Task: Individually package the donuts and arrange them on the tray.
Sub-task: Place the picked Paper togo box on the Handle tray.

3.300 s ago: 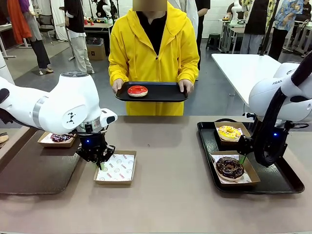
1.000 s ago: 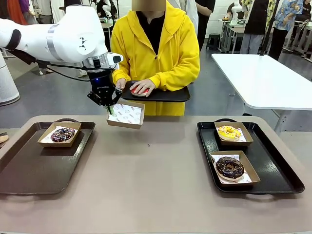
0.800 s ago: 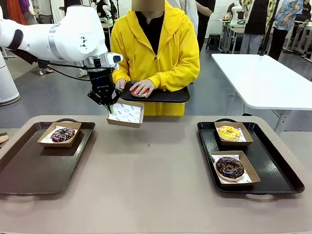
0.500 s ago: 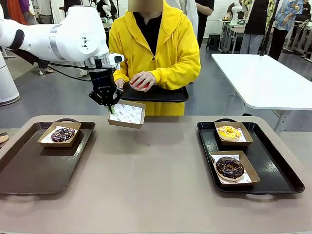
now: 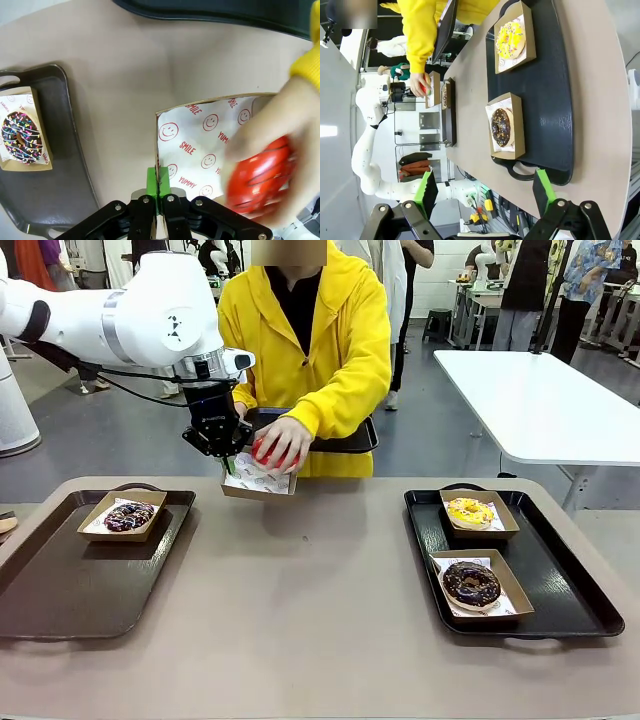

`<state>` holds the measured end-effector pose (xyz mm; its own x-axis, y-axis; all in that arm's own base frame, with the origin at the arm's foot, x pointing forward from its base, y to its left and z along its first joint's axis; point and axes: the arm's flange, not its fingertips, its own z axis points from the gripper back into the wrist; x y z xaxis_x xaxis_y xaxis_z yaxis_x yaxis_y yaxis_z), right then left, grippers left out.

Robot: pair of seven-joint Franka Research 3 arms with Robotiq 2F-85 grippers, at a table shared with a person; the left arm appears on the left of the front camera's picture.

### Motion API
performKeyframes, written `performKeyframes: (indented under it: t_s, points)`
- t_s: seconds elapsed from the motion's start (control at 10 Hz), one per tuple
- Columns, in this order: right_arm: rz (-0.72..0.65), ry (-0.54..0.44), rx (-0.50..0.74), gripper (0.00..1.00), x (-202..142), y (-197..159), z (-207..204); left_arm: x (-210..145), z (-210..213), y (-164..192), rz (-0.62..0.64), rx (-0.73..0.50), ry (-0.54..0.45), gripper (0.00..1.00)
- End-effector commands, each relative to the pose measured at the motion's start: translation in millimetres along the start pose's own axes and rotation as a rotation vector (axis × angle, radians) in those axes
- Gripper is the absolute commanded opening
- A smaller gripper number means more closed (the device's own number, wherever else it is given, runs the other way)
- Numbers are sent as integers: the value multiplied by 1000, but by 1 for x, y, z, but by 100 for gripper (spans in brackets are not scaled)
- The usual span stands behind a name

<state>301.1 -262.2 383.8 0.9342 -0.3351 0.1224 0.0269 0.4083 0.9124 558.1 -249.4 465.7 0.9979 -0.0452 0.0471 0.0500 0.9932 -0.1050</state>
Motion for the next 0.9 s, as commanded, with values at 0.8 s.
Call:
performKeyframes:
  t_s: [0.8]
  points:
    - [-15,-1,12,100,1,1,1,-5,1,2,2,0,-8,0]
